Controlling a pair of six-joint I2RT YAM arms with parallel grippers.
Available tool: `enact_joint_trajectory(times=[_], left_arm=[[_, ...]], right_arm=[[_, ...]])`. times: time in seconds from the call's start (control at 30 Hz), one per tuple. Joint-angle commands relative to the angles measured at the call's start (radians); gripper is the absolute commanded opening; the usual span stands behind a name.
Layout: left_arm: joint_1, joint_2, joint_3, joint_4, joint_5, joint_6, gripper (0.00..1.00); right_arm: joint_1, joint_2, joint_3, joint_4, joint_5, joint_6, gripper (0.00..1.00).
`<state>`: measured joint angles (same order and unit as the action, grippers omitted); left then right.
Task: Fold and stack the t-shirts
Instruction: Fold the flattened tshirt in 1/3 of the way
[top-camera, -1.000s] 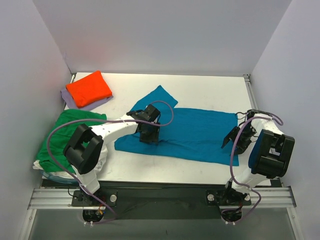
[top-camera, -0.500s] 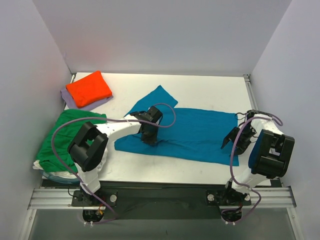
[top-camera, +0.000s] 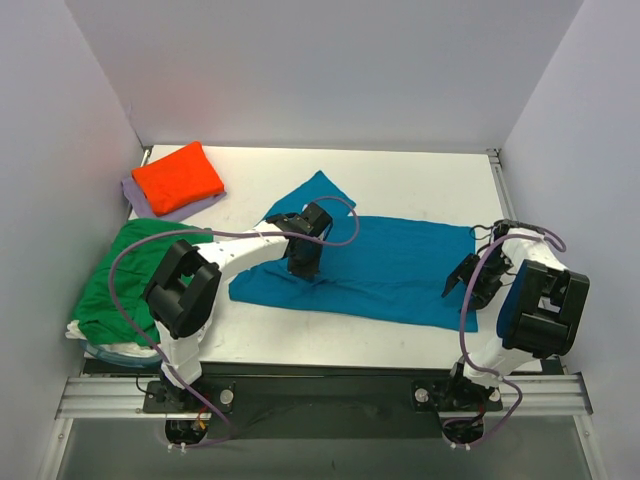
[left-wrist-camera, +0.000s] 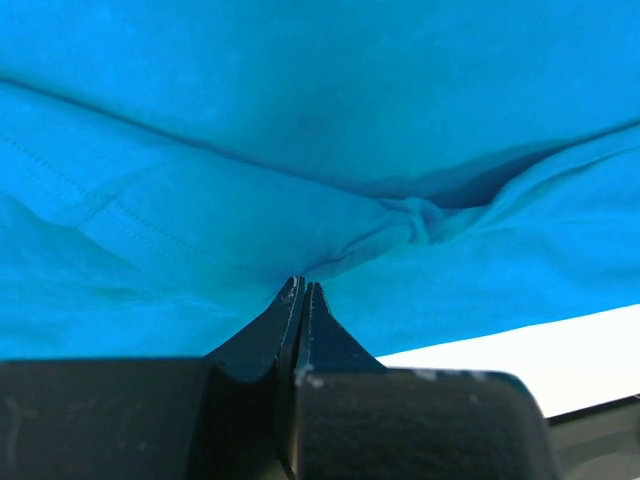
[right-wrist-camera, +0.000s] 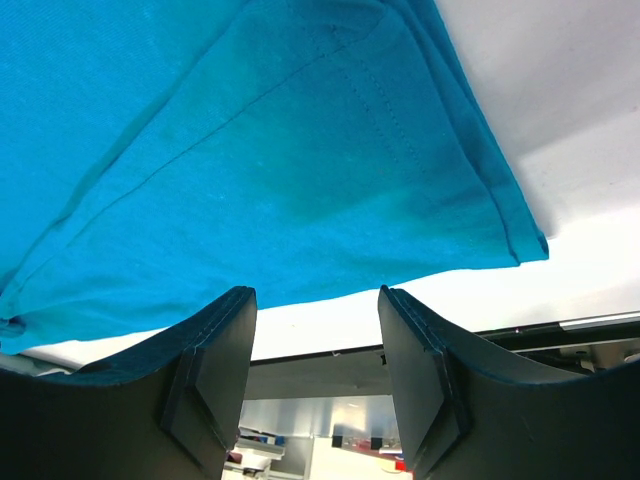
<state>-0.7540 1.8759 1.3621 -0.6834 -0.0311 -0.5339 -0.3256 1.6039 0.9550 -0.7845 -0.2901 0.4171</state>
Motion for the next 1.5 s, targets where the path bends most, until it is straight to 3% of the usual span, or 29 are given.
enact_joint_trajectory(times=[0.0, 0.1, 0.57, 1.03, 1.47], left_arm=[[-0.007, -0.015, 0.017, -0.047, -0.047, 0.006, 0.0], [-0.007, -0.037, -0.015, -0.048, -0.055, -0.008, 0.01], [-0.007, -0.067, -0.13, 0.062, -0.021, -0.041, 0.34], [0.007, -0.035, -0.15, 0.117, 0.02, -0.012, 0.36], [0.008, -0.018, -0.135, 0.125, 0.031, 0.0, 0.19]], right_arm=[[0.005, -0.047, -0.009, -0.045, -0.007, -0.005, 0.53], [0.003, -0.052, -0.015, -0.044, -0.006, -0.003, 0.53], [0.003, -0.048, -0.036, -0.042, -0.027, -0.001, 0.53], [0.011, -0.056, -0.028, -0.056, -0.026, 0.031, 0.54], [0.025, -0.052, -0.016, -0.058, -0.026, 0.043, 0.54]])
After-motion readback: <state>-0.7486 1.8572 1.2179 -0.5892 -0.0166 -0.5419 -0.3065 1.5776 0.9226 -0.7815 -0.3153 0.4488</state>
